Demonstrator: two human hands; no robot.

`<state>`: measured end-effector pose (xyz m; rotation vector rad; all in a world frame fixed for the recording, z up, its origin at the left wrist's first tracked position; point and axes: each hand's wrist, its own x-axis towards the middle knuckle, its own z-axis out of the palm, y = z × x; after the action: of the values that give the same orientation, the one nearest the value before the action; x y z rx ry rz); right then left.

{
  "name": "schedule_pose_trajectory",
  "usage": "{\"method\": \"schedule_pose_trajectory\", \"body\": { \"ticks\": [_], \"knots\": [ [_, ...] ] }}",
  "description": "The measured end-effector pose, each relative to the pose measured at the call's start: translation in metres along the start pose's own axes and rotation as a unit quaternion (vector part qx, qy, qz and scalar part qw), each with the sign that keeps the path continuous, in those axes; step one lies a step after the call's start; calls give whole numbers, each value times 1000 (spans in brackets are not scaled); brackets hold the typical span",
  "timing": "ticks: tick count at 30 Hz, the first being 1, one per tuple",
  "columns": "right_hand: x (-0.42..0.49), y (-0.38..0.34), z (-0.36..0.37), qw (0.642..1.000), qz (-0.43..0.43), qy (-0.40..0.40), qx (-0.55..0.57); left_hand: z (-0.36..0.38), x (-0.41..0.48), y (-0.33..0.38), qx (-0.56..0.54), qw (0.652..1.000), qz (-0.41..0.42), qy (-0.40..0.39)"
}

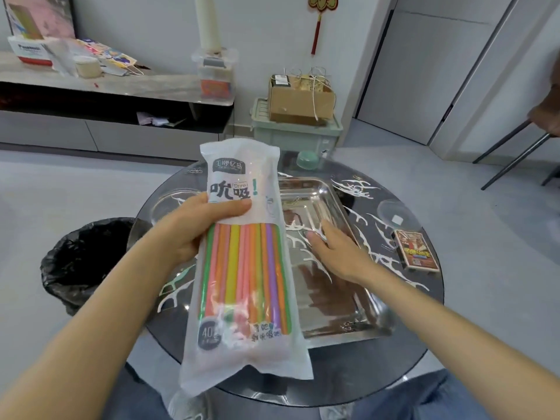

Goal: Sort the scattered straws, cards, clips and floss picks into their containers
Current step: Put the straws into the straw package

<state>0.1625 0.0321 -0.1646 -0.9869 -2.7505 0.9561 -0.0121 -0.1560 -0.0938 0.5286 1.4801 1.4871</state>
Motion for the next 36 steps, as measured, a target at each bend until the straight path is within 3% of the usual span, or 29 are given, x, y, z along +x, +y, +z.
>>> {"method": "schedule_pose_trajectory", "body": {
  "ticks": [9, 11, 13, 14, 16, 19, 21, 25, 28, 31, 33, 36],
  "knots": [
    [18, -53, 77, 986, -78, -8, -144, -28, -1, -4, 3, 1000, 4, 10],
    [24, -66, 80, 987, -121, -26, -103, -32, -2, -7, 4, 1000, -5, 16],
    [29, -73, 72, 984, -178, 12, 6, -34, -1, -9, 5, 999, -19, 27],
    [36, -71, 66, 983, -171, 50, 40, -35, -1, -10, 6, 999, -27, 32],
    [57, -60, 46, 991, -91, 94, 2, -35, -2, -12, 1, 998, -40, 38],
    [86, -36, 25, 994, 46, 46, -87, -36, -2, -12, -10, 998, -44, 43],
    [95, -28, 29, 991, 54, 35, -121, -36, -2, -11, -8, 998, -44, 45],
    [100, -47, 55, 990, -46, 15, -132, -38, 4, -9, 6, 998, -41, 50],
    [95, -71, 69, 977, -175, -26, -118, -39, 5, -8, 12, 998, -43, 49],
    [85, -81, 66, 970, -235, -48, -34, -41, 6, -8, 13, 998, -40, 47],
    [75, -69, 56, 984, -178, 1, -17, -43, 5, -8, 7, 999, -33, 41],
    [50, -29, 40, 993, -7, 46, -108, -46, 3, -9, 9, 999, -37, 33]
  ]
}}
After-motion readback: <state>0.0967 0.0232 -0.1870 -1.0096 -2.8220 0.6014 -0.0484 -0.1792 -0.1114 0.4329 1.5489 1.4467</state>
